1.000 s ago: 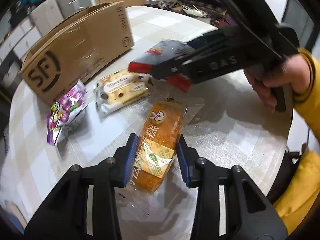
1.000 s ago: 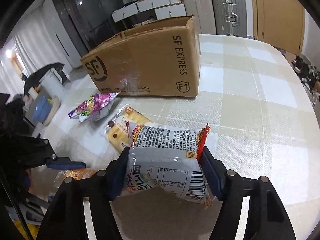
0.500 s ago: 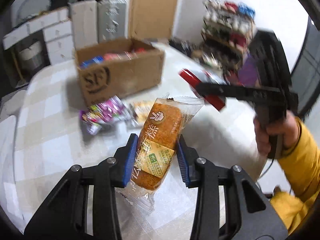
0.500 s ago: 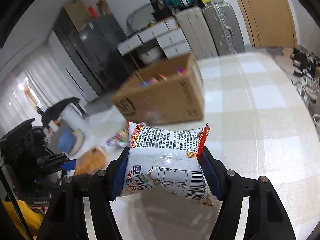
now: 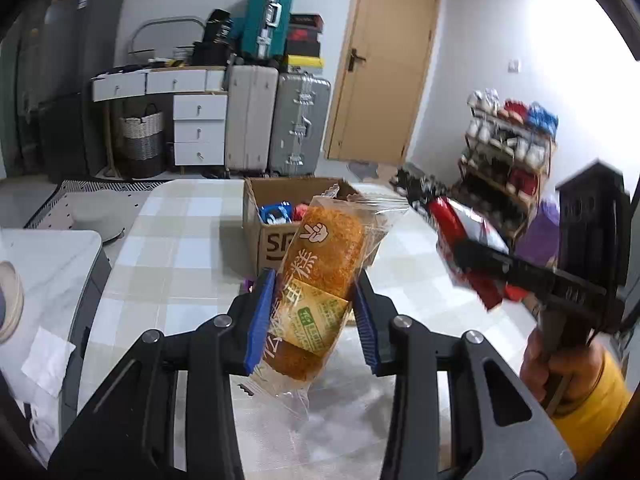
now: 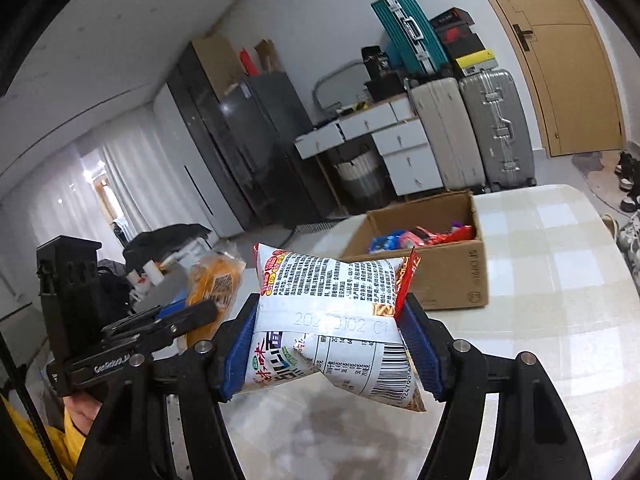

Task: Organize snacks
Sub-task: 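Grasp the orange bread pack with the left tool while the right tool lifts the noodle bag toward the box, then carry the bread pack and noodle bag with both tools over the cardboard box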

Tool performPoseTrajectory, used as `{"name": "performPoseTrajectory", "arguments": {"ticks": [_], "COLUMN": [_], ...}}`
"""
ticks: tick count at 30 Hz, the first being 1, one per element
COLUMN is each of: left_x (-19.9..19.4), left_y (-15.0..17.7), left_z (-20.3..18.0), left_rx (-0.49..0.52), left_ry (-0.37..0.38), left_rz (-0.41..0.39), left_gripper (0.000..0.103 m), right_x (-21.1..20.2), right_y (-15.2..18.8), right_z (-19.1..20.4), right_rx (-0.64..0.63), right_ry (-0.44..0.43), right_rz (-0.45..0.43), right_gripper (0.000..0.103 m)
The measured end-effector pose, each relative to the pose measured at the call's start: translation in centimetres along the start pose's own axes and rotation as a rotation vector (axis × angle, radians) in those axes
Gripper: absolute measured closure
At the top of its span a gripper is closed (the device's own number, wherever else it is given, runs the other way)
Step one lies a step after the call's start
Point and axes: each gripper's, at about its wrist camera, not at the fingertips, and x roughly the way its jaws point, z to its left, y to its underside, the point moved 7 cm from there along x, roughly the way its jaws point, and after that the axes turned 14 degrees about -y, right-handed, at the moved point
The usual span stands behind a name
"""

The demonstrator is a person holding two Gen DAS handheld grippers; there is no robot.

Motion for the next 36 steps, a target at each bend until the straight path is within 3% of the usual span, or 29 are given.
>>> {"name": "performPoseTrajectory", "arguments": {"ticks": [5,14,20,28,36], "left_x": [-3.1,-4.2,-1.2,3.0,10.9], "left_y": [-0.3,-1.8,-4.5,-10.8,-16.0], "left_z": [0.5,0.7,0.5,-0.6,-2.4], "left_rx": [-0.016,-0.048,-0.045,-0.013,0.018], "left_ry": [0.001,0.010,0.009,0.011,0.033], "left_rz": [-0.027,-0.053,-0.062,-0.090,0.004], "left_gripper": [0.068,0.068,0.068,0.068,0.068], "right_x": [-0.3,-1.3,-1.5,0.1,3.7], "right_y": [0.6,-1.4,-4.2,-9.5,-15.3], "right_z": [2.1,3.7,3.6,1.6,-2.0], "right_rx": [-0.031,-0.090,-0.132,-0.149,-0.156], "right_ry": [0.000,0.019,0.032,0.038,0.068], "right_rz": [-0.007,-0.045,-0.073,-0.092,-0.074], "right_gripper": [0.035,0.035,0.035,0.035,0.035]}}
